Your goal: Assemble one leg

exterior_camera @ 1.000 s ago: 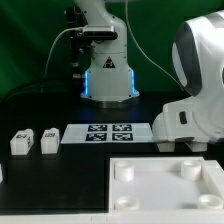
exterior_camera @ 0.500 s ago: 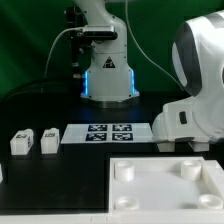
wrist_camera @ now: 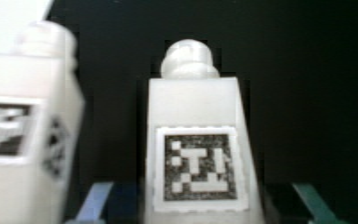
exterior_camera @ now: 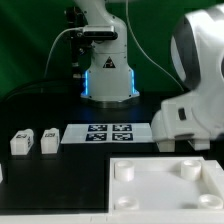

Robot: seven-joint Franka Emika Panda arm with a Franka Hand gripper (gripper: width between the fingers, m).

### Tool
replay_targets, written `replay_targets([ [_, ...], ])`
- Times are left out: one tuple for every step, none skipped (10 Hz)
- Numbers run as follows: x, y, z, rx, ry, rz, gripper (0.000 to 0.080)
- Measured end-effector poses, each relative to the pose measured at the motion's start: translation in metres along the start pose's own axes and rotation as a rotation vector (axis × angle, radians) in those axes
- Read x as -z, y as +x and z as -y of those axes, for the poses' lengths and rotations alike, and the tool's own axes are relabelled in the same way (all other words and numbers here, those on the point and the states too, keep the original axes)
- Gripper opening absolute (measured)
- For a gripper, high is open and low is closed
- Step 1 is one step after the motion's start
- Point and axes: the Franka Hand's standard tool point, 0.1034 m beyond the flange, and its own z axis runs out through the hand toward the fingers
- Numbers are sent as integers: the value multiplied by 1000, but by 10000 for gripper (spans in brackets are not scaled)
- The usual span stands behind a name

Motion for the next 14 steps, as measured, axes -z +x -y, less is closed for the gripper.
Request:
replay_targets([
  [21,-8,-6,8,8,-24,291],
  [45,-11,-11,3,12,-144,291],
  [65,-27,-14,-1,4,-230,291],
  [76,-41,-13,-12,-11,-359,291],
  [73,-46,-11,-31,-4,-451,292],
  [76,-42,-12,-31,-8,-576,292],
  [78,-41,-13,-28,-13,-677,292],
  [86,-38,-17,1,-32,-761,292],
  [122,-31,-27,35,-55,-888,292],
  [154,-28,-35,60,-76,-1002,292],
  [184,-21,-40,91,-90,-1134,292],
  [204,-18,-40,92,-89,-1235,292],
  [214,-18,-36,73,-69,-1268,292],
  [222,-19,-34,82,-70,-1324,292],
])
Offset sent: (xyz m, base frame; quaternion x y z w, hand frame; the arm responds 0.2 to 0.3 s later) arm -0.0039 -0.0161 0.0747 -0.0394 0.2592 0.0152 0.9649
